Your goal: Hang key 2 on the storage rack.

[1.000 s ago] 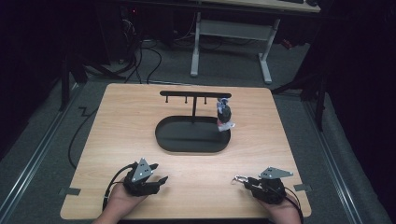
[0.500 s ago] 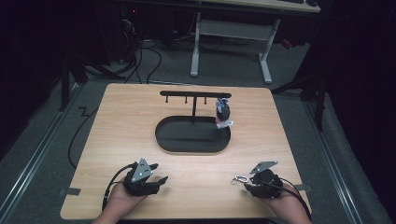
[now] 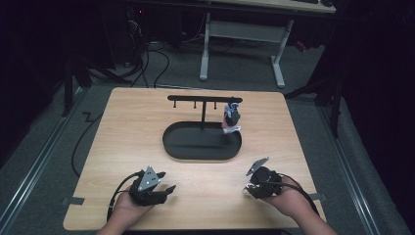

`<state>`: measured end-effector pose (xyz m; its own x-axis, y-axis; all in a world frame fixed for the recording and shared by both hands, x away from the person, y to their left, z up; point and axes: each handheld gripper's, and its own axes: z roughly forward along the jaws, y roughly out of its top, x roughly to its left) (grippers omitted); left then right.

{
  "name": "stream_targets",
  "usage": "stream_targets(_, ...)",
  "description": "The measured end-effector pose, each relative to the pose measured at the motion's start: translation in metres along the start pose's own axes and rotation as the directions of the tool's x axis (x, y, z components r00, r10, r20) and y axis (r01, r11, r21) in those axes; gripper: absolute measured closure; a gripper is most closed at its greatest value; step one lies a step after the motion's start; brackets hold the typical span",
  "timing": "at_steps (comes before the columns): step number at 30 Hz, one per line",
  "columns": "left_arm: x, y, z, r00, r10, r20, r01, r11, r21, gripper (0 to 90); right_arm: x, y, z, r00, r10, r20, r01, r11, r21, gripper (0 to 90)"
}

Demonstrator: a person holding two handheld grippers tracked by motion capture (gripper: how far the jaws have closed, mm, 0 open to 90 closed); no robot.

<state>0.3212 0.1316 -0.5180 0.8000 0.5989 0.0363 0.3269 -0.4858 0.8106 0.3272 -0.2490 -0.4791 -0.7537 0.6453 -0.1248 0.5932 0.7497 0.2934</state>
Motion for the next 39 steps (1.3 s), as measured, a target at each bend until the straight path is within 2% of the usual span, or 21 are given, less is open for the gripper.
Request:
stream_targets(2,-0.001,0.000,0.000,1.0000,0.002,-0.002,-0.002,1.0000,0.000,39.8,0.001,0.001,0.002,0.9999,-0.013,0.002,0.013,1.000,0.008,62.5)
stream_targets(3,-0.001,0.000,0.000,1.0000,0.003,-0.001,-0.003,1.0000,0.001,39.8,0.003,0.002,0.004,0.9996,-0.027,0.000,0.027,1.000,0.014,66.0)
stream_targets(4,-0.001,0.000,0.000,1.0000,0.005,-0.001,-0.005,1.0000,0.002,39.8,0.004,0.003,0.005,0.9989,-0.047,0.011,0.046,0.999,0.017,74.6)
stream_targets(5,-0.001,0.000,0.000,1.0000,0.005,-0.001,-0.005,1.0000,0.003,39.8,0.004,0.003,0.005,0.9989,-0.047,0.011,0.046,0.999,0.017,74.6)
stream_targets(6,-0.001,0.000,0.000,1.0000,0.006,0.001,-0.006,1.0000,0.004,39.8,0.003,0.004,0.003,0.9995,-0.029,0.010,0.029,1.000,0.010,85.3)
stream_targets(8,-0.001,0.000,0.001,1.0000,0.007,0.001,-0.007,1.0000,0.005,39.8,0.002,0.004,0.001,0.9998,-0.019,0.003,0.019,1.000,0.002,87.8)
stream_targets(11,-0.001,0.000,0.001,1.0000,0.007,0.001,-0.007,1.0000,0.006,39.8,-0.002,0.003,0.001,0.9995,0.018,-0.026,-0.018,1.000,-0.003,88.5)
stream_targets(12,-0.002,0.000,0.001,1.0000,0.007,0.001,-0.007,1.0000,0.006,39.8,-0.005,0.001,0.001,0.9968,0.058,-0.054,-0.058,0.998,-0.008,88.4)
stream_targets(13,-0.002,0.000,0.001,1.0000,0.007,0.001,-0.007,1.0000,0.005,39.8,-0.005,0.001,0.001,0.9968,0.058,-0.054,-0.058,0.998,-0.008,88.4)
stream_targets(16,-0.001,0.000,0.001,1.0000,0.007,0.001,-0.007,1.0000,0.006,39.8,-0.011,-0.002,0.003,0.9918,0.098,-0.081,-0.100,0.995,-0.014,88.3)
stream_targets(25,-0.001,0.000,0.001,1.0000,0.008,0.001,-0.008,1.0000,0.005,39.9,-0.014,-0.002,0.006,0.9859,0.132,-0.103,-0.133,0.991,-0.004,88.3)
stream_targets(31,-0.001,0.000,0.001,1.0000,0.009,0.001,-0.009,0.9999,0.005,39.8,-0.016,-0.002,0.008,0.9840,0.133,-0.119,-0.135,0.991,-0.009,88.6)
stream_targets(35,-0.001,0.000,0.001,1.0000,0.010,0.000,-0.010,0.9999,0.005,39.8,-0.016,-0.002,0.007,0.9837,0.134,-0.120,-0.135,0.991,-0.004,89.0)
stream_targets(37,-0.001,0.000,0.001,1.0000,0.009,0.000,-0.009,0.9999,0.005,39.8,-0.016,-0.001,0.006,0.9854,0.135,-0.104,-0.136,0.991,-0.001,89.0)
stream_targets(39,-0.001,0.000,0.001,0.9999,0.010,-0.001,-0.010,0.9999,0.006,39.9,-0.018,0.000,-0.001,0.9832,0.148,-0.106,-0.150,0.989,-0.006,89.1)
